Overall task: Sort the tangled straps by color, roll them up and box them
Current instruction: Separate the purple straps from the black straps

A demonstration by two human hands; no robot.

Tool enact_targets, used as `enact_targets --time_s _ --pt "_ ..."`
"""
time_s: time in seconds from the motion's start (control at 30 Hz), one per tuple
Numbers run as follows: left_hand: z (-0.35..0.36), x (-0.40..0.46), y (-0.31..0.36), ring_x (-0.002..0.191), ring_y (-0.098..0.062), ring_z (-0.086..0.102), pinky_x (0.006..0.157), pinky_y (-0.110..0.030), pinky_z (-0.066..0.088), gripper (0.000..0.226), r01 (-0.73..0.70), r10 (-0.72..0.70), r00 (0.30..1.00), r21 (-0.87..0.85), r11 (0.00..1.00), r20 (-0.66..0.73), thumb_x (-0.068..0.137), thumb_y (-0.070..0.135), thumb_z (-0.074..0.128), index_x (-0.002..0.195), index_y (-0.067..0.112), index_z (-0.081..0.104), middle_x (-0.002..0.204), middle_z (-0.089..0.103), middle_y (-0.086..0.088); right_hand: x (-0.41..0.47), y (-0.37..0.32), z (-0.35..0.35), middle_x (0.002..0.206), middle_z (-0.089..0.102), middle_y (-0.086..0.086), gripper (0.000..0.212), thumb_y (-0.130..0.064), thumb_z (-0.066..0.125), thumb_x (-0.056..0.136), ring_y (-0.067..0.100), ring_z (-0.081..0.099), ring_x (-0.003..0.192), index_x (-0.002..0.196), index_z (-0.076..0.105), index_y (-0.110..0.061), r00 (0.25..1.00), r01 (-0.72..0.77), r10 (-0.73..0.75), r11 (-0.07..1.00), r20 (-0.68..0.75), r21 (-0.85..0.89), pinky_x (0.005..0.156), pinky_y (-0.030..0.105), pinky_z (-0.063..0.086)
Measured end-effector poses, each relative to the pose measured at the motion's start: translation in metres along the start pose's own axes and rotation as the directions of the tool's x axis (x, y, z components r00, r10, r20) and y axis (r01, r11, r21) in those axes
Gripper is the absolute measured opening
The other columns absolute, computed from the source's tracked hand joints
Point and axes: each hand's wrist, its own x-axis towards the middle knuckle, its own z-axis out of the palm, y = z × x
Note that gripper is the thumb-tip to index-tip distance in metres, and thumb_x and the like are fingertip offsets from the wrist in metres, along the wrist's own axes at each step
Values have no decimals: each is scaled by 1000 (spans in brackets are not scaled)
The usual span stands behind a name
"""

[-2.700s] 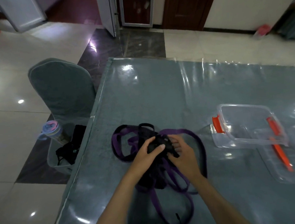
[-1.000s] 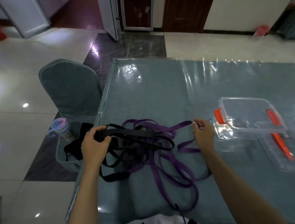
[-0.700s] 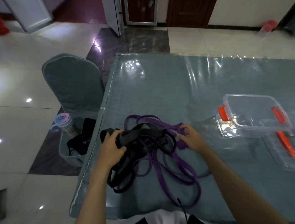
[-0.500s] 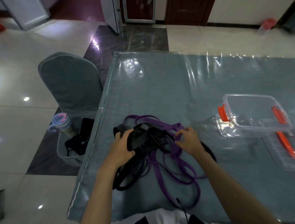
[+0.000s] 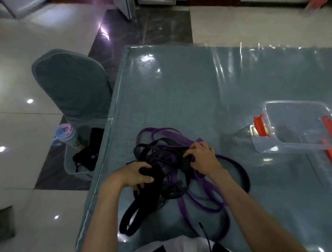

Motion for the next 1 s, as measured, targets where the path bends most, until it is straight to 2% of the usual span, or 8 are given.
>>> enact_targets --time_s 0.07,0.13,0.23,0.3,0.5,0.67,0.87,1.0 --pt "-9 2 0 60 -9 75 46 -15 51 30 75 -78 990 -30 997 -119 100 31 72 126 30 55 84 75 -4 -2 4 3 131 55 -5 35 -17 76 85 25 39 135 114 78 -35 999 1 1 999 -42 47 108 44 37" --pt "-13 9 0 75 -20 77 60 -24 56 15 110 -81 925 59 992 -372 100 28 70 111 20 64 89 74 -7 -8 7 8 130 59 -3 32 -12 79 82 28 40 137 108 81 -31 993 48 -39 996 -115 76 106 45 36" --pt "-4 24 7 91 -27 64 75 -35 48 7 -79 209 654 209 975 -727 98 16 68 101 11 71 103 66 -10 -19 10 16 126 67 3 35 -1 84 74 38 48 136 99 85 -26 959 179 -143 975 -244 129 105 53 43" --pt "3 34 16 99 -30 61 86 -45 51 9 -244 370 557 279 929 -744 99 11 67 107 7 68 110 63 -13 -25 14 20 124 69 6 40 6 86 70 42 53 131 96 85 -24 930 263 -209 953 -302 149 104 56 48" --pt "3 80 26 108 -35 67 93 -48 54 19 -243 358 757 273 931 -546 107 22 59 113 9 71 115 73 -14 -44 34 24 118 68 3 49 0 88 73 34 58 114 115 82 -24 919 294 -234 943 -317 158 100 49 53" --pt "-6 92 18 93 -32 72 91 -46 58 21 -213 151 826 -53 976 -543 98 31 74 102 13 65 103 73 -11 -54 54 25 135 52 18 66 2 84 76 38 54 125 138 67 -14 898 -48 184 943 -399 328 110 51 48" --pt "2 85 1 91 -18 72 88 -34 53 27 -161 133 953 -80 984 -274 103 40 64 95 23 83 91 78 3 -40 57 4 113 69 17 49 18 65 91 26 63 101 117 69 -23 928 -143 370 442 -35 886 97 48 52" --pt "10 83 7 91 -20 64 81 -36 51 20 -169 61 946 -326 930 -317 110 20 48 104 22 66 112 70 -9 -36 47 -17 123 72 12 45 17 55 97 32 69 103 118 70 -19 921 1 358 392 -154 920 96 55 57"
